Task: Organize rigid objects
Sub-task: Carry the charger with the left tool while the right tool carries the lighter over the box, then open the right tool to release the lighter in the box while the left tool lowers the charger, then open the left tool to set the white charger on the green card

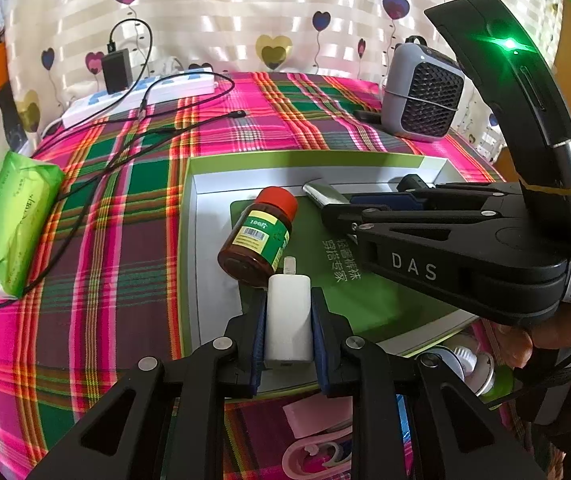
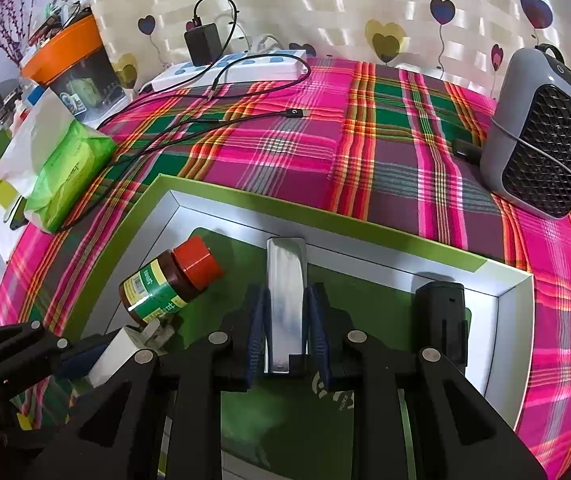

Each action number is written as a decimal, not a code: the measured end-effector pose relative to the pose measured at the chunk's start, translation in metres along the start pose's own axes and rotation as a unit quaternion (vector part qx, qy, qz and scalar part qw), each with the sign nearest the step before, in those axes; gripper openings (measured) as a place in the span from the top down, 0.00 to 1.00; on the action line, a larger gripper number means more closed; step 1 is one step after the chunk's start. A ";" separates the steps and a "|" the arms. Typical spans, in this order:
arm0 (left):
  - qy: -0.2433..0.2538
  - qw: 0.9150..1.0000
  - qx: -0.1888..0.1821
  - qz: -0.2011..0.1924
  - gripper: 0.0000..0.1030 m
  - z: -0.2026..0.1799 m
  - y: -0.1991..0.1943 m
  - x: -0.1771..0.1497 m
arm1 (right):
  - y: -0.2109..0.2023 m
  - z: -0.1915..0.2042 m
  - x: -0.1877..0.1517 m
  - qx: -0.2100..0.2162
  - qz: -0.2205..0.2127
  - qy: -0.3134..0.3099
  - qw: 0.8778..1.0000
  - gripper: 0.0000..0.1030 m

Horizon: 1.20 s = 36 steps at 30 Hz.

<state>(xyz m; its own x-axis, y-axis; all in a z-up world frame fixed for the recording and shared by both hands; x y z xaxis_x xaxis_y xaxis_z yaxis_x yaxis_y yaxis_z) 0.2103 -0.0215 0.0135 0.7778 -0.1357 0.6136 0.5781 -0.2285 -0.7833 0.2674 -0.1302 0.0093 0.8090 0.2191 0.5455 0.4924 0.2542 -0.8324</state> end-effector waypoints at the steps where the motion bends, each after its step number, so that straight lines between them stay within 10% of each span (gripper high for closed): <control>1: 0.002 1.000 0.003 -0.001 0.78 0.000 0.000 0.000 | 0.000 0.000 0.000 0.000 0.000 0.000 1.000 0.76; 9: 0.004 1.000 0.003 -0.004 0.71 -0.001 -0.002 -0.002 | -0.002 0.002 0.000 -0.001 -0.001 0.000 1.000 0.76; 14: 0.002 1.000 0.008 -0.016 0.69 0.000 -0.010 -0.003 | -0.008 0.002 -0.002 -0.001 -0.010 0.007 1.000 0.59; 36: 0.020 0.998 0.014 -0.052 0.69 -0.015 -0.060 -0.023 | -0.070 0.004 -0.029 -0.004 -0.063 0.042 0.997 0.58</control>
<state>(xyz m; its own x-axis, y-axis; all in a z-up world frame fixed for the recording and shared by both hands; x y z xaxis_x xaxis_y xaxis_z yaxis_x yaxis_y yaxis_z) 0.1541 -0.0190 0.0483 0.7032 -0.1514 0.6947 0.6623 -0.2160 -0.7175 0.2084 -0.1510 0.0523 0.7645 0.1070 0.6357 0.5937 0.2673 -0.7590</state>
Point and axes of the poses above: each gripper's, at about its wrist camera, not at the fingertips, and y roughly the way its jaws point, z to its left, x to its top, the point moved 1 cm from there along y, roughly the way its jaws point
